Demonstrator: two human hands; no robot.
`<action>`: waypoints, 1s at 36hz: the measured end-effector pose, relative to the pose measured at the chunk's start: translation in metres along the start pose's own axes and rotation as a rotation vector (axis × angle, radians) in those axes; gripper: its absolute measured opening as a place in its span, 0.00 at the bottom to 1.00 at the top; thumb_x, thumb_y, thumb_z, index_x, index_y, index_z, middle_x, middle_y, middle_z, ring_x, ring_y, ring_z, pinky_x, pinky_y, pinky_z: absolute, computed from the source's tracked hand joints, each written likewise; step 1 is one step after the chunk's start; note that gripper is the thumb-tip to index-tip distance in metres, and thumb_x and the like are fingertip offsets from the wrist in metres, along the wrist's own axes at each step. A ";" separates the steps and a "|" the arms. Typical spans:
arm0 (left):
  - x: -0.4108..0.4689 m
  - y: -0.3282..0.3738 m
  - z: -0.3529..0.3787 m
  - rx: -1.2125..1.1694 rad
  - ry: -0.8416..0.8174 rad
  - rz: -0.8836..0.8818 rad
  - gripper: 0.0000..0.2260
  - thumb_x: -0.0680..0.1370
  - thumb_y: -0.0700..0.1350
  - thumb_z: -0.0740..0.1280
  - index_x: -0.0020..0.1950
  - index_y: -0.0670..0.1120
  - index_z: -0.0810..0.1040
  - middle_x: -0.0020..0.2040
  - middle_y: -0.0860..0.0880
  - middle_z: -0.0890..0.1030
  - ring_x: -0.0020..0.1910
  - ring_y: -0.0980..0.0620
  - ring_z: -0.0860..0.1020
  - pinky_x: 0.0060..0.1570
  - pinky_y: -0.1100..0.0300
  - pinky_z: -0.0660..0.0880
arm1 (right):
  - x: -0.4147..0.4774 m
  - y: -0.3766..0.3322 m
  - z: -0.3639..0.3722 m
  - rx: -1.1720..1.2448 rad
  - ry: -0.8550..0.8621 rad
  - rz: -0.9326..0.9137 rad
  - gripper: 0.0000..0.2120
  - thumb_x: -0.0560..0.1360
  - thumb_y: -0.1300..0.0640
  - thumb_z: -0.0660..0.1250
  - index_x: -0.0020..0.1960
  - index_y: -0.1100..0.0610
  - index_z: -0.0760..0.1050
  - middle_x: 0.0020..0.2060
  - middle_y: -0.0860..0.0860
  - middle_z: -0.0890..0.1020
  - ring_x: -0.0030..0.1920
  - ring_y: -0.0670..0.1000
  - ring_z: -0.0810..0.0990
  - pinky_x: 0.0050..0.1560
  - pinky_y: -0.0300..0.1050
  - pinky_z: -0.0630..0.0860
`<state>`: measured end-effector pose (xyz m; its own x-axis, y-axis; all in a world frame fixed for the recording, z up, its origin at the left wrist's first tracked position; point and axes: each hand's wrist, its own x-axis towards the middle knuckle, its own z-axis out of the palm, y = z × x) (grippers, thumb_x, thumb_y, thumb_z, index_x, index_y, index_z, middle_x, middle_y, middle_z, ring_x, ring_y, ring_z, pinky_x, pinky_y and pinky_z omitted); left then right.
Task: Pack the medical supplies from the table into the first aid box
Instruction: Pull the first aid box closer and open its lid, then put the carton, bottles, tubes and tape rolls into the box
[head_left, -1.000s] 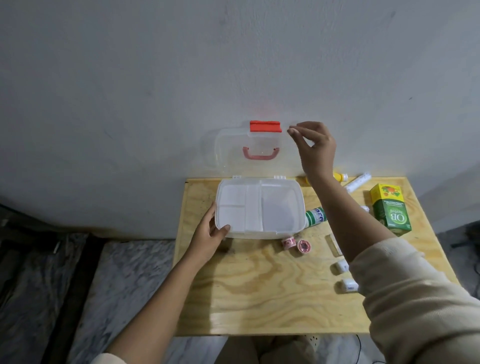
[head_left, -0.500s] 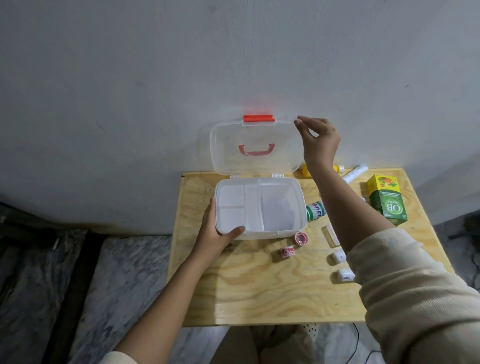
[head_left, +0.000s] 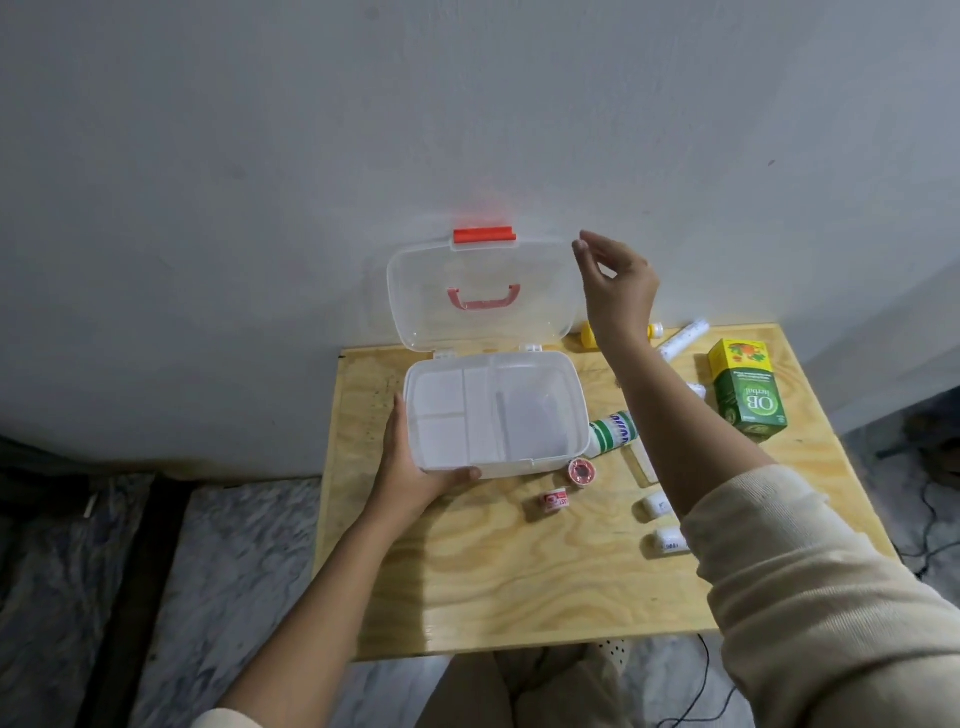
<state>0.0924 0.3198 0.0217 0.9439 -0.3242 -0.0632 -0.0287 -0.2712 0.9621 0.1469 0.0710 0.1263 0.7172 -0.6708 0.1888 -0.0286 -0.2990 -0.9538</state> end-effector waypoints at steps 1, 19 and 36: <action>-0.001 0.000 0.000 -0.009 -0.001 0.004 0.46 0.56 0.49 0.84 0.69 0.51 0.66 0.64 0.50 0.76 0.63 0.54 0.77 0.59 0.56 0.78 | -0.001 0.003 -0.005 -0.010 0.008 -0.005 0.12 0.75 0.55 0.67 0.55 0.59 0.80 0.51 0.52 0.83 0.50 0.44 0.80 0.44 0.23 0.72; -0.010 -0.018 0.015 0.006 0.125 -0.164 0.62 0.59 0.49 0.85 0.81 0.50 0.47 0.76 0.61 0.55 0.75 0.63 0.57 0.73 0.65 0.58 | -0.025 0.159 -0.165 -0.599 0.197 0.589 0.37 0.71 0.50 0.70 0.73 0.58 0.56 0.74 0.57 0.57 0.75 0.57 0.54 0.72 0.53 0.58; -0.010 -0.007 0.007 -0.019 0.068 -0.183 0.60 0.55 0.58 0.83 0.80 0.55 0.53 0.78 0.53 0.64 0.77 0.53 0.63 0.74 0.45 0.65 | -0.063 0.102 -0.135 -0.288 0.009 0.065 0.28 0.66 0.59 0.76 0.63 0.60 0.70 0.53 0.52 0.70 0.51 0.47 0.72 0.48 0.23 0.69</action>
<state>0.0802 0.3185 0.0133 0.9528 -0.2089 -0.2201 0.1509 -0.3031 0.9409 0.0048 -0.0093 0.0490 0.7010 -0.7008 0.1326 -0.2719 -0.4345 -0.8587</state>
